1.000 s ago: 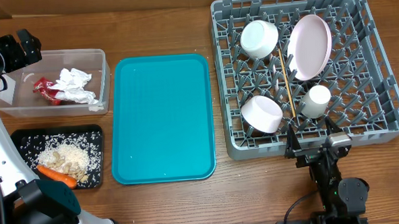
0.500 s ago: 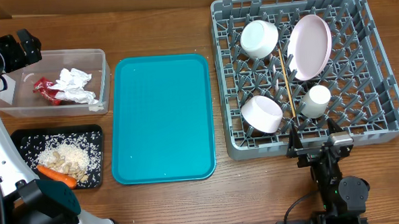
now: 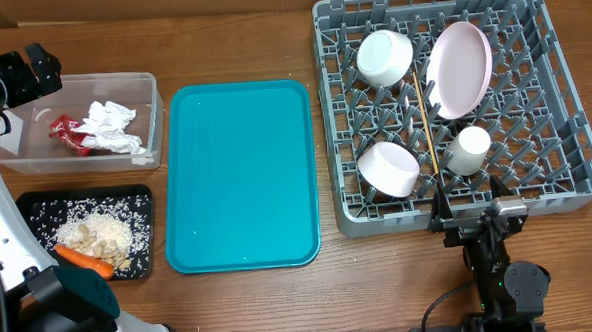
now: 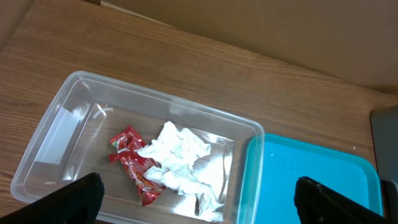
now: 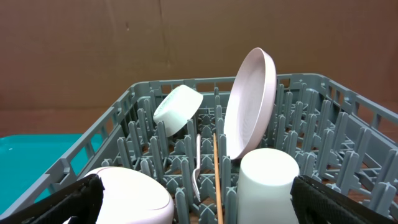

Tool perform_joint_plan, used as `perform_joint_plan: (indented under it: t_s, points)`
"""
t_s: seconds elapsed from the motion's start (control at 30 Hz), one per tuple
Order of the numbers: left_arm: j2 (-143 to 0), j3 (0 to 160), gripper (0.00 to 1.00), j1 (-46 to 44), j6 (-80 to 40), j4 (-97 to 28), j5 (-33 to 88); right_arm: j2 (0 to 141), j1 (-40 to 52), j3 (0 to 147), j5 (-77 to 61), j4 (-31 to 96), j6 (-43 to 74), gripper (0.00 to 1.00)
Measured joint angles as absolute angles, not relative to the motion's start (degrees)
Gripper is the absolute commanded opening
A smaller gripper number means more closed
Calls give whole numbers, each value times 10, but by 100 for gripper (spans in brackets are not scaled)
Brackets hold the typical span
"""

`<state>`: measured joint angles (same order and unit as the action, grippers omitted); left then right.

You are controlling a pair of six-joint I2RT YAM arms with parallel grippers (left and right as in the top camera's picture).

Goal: Sort waste into correct bins and load items into the dishwasher rack

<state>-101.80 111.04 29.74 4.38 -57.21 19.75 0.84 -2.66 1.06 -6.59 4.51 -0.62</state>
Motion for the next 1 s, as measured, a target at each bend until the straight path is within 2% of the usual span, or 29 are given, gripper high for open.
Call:
perform_joint_plan:
  t_s: [0.8, 1.0]
  points:
    - [-1018, 1110, 100, 297, 44, -572, 197, 8, -27, 11, -66, 45, -6, 100]
    - [-1015, 1110, 100, 273, 44, -572, 195, 8, -27, 11, -66, 45, -6, 100]
